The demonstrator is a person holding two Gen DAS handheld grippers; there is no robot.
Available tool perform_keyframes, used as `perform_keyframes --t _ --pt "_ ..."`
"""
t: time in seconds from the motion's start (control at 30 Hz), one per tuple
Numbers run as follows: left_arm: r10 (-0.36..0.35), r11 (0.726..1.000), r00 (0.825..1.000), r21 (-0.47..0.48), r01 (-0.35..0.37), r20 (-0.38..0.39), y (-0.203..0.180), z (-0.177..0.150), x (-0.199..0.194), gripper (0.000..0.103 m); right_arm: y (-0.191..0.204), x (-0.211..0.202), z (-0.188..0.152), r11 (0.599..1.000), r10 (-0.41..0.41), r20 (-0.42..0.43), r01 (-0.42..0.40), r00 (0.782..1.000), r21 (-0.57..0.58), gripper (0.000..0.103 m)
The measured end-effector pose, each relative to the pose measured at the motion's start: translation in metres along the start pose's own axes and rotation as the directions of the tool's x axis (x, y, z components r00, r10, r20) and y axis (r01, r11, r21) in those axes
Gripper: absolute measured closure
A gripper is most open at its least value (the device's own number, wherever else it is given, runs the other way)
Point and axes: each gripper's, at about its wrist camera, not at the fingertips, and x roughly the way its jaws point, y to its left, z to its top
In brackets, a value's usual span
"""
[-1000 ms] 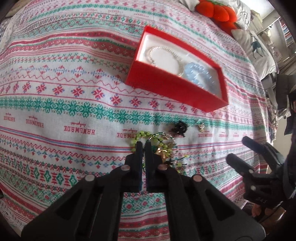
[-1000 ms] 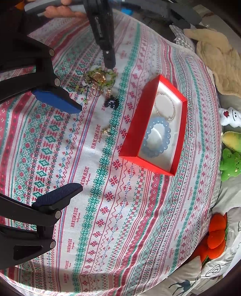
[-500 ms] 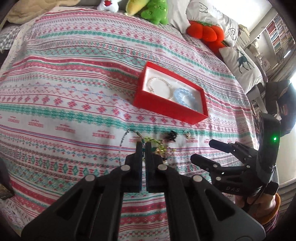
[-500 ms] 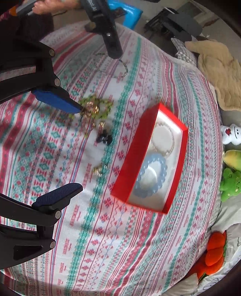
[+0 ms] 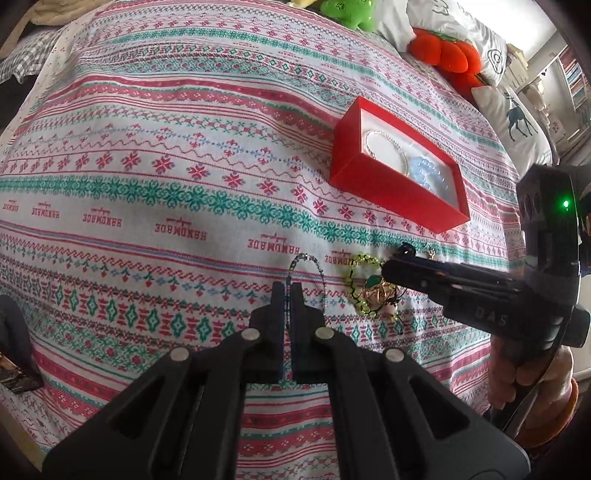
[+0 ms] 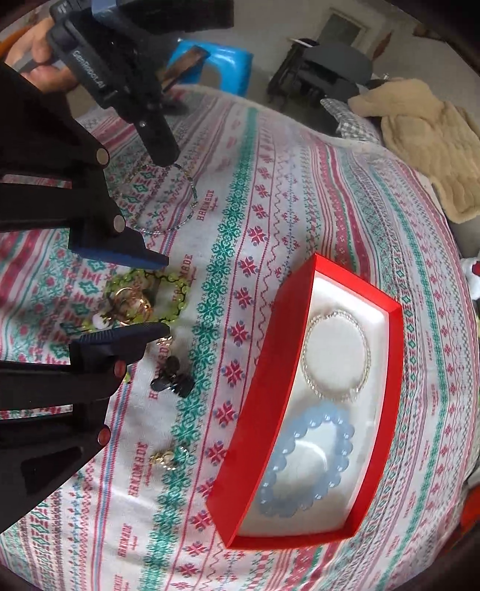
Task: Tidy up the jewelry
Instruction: 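Grasp the green beaded bracelet with right gripper while left holds the thin bracelet, then lower the green bracelet into the red box with right while left lowers thin bracelet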
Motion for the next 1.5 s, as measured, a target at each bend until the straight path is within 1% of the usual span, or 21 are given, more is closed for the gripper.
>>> perform_keyframes --t 0.07,0.17,0.27,0.33,0.43,0.5,0.57,0.6,0.63,0.7,0.73,0.87,0.93,0.97,1.2,1.23,1.3,1.33,1.5 --pt "0.003 1.000 1.000 0.004 -0.003 -0.009 0.000 -0.001 0.003 0.100 0.006 0.005 0.004 0.999 -0.028 0.001 0.028 1.000 -0.032 0.077" --pt "0.010 1.000 1.000 0.005 -0.010 -0.022 0.000 -0.001 0.008 0.100 0.017 0.016 0.008 0.987 -0.105 0.006 0.105 0.994 -0.123 0.078" --pt "0.016 1.000 0.999 -0.002 -0.016 -0.030 0.002 -0.001 0.012 0.100 0.029 0.027 0.009 0.947 -0.211 0.017 0.209 0.977 -0.244 0.078" --pt "0.020 1.000 0.999 -0.003 -0.020 -0.033 0.003 -0.002 0.014 0.100 0.034 0.036 0.008 0.923 -0.255 0.015 0.248 0.967 -0.293 0.078" --pt "0.025 1.000 0.999 -0.004 -0.025 -0.038 0.005 -0.001 0.016 0.100 0.035 0.046 0.009 0.912 -0.274 0.001 0.261 0.962 -0.316 0.078" --pt "0.030 1.000 0.999 -0.005 -0.030 -0.042 0.005 0.001 0.019 0.100 0.038 0.051 0.010 0.901 -0.284 0.011 0.271 0.959 -0.338 0.078" --pt "0.035 0.999 0.998 -0.007 -0.035 -0.045 0.005 0.002 0.022 0.100 0.042 0.053 0.009 0.889 -0.293 0.024 0.281 0.956 -0.361 0.083" --pt "0.038 0.999 0.998 -0.007 -0.038 -0.046 0.005 0.003 0.024 0.100 0.044 0.055 0.009 0.885 -0.293 0.030 0.283 0.956 -0.371 0.089" --pt "0.040 0.999 0.998 -0.008 -0.041 -0.048 0.004 0.004 0.025 0.100 0.049 0.059 0.008 0.879 -0.293 0.036 0.284 0.956 -0.383 0.093" --pt "0.043 0.999 0.998 -0.010 -0.044 -0.048 0.002 0.006 0.027 0.100 0.056 0.061 0.008 0.869 -0.295 0.048 0.289 0.954 -0.401 0.093" --pt "0.044 0.999 0.998 -0.011 -0.044 -0.047 0.001 0.006 0.027 0.100 0.057 0.061 0.007 0.872 -0.291 0.049 0.286 0.956 -0.398 0.093" --pt "0.036 0.999 0.999 -0.015 -0.036 -0.035 -0.004 0.008 0.026 0.100 0.055 0.051 0.011 0.906 -0.234 0.039 0.232 0.971 -0.355 0.094" --pt "0.028 0.999 0.999 -0.017 -0.029 -0.027 -0.005 0.010 0.023 0.100 0.054 0.044 0.013 0.924 -0.199 0.036 0.200 0.979 -0.327 0.097" --pt "0.024 1.000 0.999 -0.019 -0.025 -0.021 -0.004 0.011 0.021 0.100 0.054 0.039 0.014 0.931 -0.181 0.037 0.183 0.983 -0.316 0.097" --pt "0.009 0.999 1.000 -0.033 -0.009 -0.003 0.003 0.015 0.011 0.100 0.050 0.006 0.018 0.955 -0.101 0.078 0.119 0.992 -0.273 0.097" --pt "0.008 0.999 1.000 -0.035 -0.008 -0.001 0.003 0.015 0.010 0.100 0.043 -0.001 0.016 0.956 -0.096 0.084 0.116 0.992 -0.269 0.097" --pt "0.008 0.999 1.000 -0.036 -0.008 0.001 0.004 0.016 0.009 0.100 0.046 -0.005 0.019 0.957 -0.098 0.100 0.121 0.990 -0.265 0.097" --pt "0.009 0.999 1.000 -0.036 -0.009 0.001 0.003 0.016 0.009 0.100 0.045 -0.007 0.014 0.957 -0.094 0.104 0.119 0.990 -0.265 0.097" --pt "0.013 0.999 1.000 -0.030 -0.013 -0.009 -0.002 0.017 0.012 0.100 0.038 -0.011 0.015 0.958 -0.090 0.098 0.113 0.991 -0.264 0.097"
